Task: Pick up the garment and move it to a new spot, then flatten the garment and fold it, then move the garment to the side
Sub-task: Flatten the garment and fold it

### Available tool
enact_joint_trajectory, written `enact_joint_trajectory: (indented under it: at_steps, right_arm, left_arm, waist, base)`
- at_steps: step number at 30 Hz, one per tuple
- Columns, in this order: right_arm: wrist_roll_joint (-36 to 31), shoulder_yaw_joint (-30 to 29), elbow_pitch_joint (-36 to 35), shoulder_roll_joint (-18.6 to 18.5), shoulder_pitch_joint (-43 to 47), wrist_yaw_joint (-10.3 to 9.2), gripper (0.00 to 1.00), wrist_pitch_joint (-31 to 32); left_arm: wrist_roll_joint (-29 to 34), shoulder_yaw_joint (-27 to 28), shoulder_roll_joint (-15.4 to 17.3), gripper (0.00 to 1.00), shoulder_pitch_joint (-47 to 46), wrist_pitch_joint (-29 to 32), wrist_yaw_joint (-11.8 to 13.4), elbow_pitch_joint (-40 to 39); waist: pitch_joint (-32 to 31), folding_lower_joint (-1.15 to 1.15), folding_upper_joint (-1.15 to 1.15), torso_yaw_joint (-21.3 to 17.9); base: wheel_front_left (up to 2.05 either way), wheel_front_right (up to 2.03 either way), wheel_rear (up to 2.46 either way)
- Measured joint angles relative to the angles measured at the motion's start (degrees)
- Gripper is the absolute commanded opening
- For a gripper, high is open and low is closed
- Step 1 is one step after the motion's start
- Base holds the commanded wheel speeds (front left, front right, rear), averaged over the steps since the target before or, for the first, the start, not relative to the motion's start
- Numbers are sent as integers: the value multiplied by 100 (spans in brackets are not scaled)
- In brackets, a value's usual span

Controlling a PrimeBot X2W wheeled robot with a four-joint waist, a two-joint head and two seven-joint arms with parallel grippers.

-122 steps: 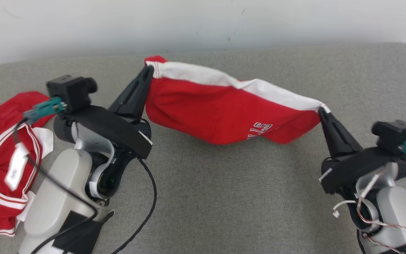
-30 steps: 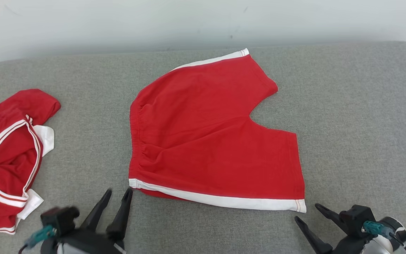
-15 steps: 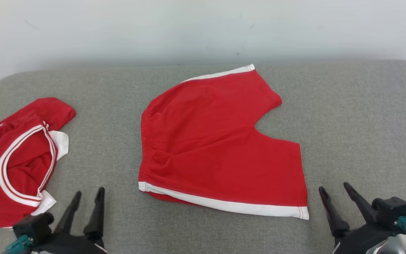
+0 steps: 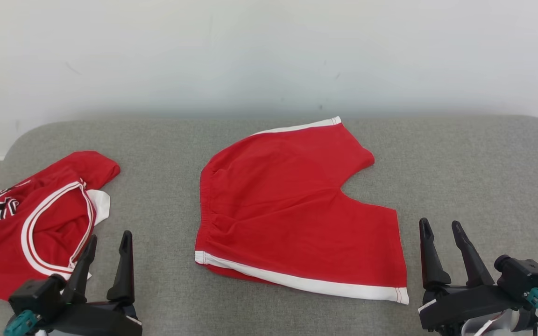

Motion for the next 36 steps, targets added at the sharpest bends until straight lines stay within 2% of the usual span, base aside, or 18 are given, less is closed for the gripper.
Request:
enact_joint_trajectory:
  at_steps: [7,13,36]
  right_arm:
    - [56,-35,-14,110,-2,-45,100,1]
    - [59,-57,9,133,-2,-78,100,162]
    - [-3,-157,15,168,66,-153,100,771]
  left_arm:
    - [179,-89,55,100,129,66,94,-104]
    - [186,-136,138,100,198,393,138,-204]
    - [121,22,32,100,347,957,214,-619]
  waist:
    - [-100,0,0,26]
    - [-145,0,0,34]
    - [-114,1,0,-15]
  base:
    - [0,0,0]
    - [0,0,0]
    - [0,0,0]
